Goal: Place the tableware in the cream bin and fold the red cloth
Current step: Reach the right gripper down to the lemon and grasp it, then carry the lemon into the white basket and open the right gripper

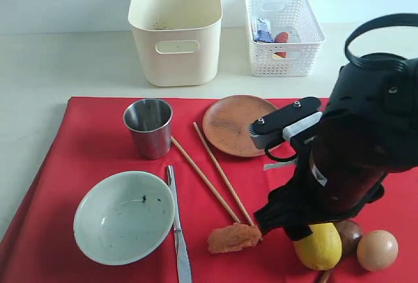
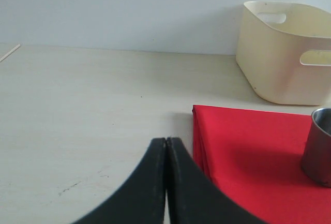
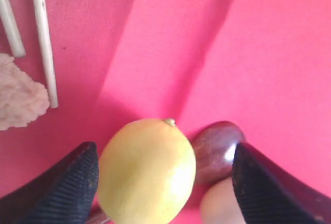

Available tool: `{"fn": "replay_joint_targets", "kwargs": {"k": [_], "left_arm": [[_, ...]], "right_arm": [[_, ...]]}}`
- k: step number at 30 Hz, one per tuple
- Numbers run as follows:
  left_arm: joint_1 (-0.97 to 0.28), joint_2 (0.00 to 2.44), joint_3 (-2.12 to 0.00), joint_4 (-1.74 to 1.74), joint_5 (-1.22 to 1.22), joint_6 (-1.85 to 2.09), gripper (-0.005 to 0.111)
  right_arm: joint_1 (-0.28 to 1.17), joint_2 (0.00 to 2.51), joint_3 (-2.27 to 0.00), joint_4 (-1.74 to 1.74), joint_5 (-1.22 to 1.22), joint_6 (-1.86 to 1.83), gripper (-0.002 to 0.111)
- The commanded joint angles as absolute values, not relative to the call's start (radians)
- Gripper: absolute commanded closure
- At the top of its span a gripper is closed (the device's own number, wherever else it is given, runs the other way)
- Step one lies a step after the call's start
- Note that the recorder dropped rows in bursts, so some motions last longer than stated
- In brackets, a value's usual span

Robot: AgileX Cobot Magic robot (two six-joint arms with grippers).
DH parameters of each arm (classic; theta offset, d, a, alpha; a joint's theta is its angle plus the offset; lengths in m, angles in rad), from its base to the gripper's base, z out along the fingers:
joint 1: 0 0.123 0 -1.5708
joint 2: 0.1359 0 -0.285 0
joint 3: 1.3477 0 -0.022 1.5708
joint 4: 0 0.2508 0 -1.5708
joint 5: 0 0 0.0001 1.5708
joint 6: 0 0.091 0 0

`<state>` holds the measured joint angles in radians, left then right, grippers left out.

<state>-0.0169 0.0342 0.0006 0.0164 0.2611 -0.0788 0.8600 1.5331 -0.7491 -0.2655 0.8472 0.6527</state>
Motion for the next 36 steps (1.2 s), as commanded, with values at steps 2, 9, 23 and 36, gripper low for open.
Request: {"fn": "replay_joint_targets", "kwargs": {"k": [2,9,23,36], "left_arm": [[-0.022,0.039,0.000,0.010,0.257,-0.074,0.106],[-0.022,0.039,0.000,0.010,0.257,-0.074,0.106],[-0.022,0.039,0.000,0.010,0.257,-0.074,0.106],[-0.022,0.039,0.000,0.010,0.257,-0.074,0.106]], "right_arm": [[0.860,1.518,-0.673,-0.204,0.768,0.656,0.040],[0.860,1.518,-0.604,-0.176,0.654,0.665,0.040],[0.860,1.537,-0.566,-0.185,0.501,0.677,0.046],[0.860,1.498,-0.571,-0.149,0.500,0.682,0.108]]}}
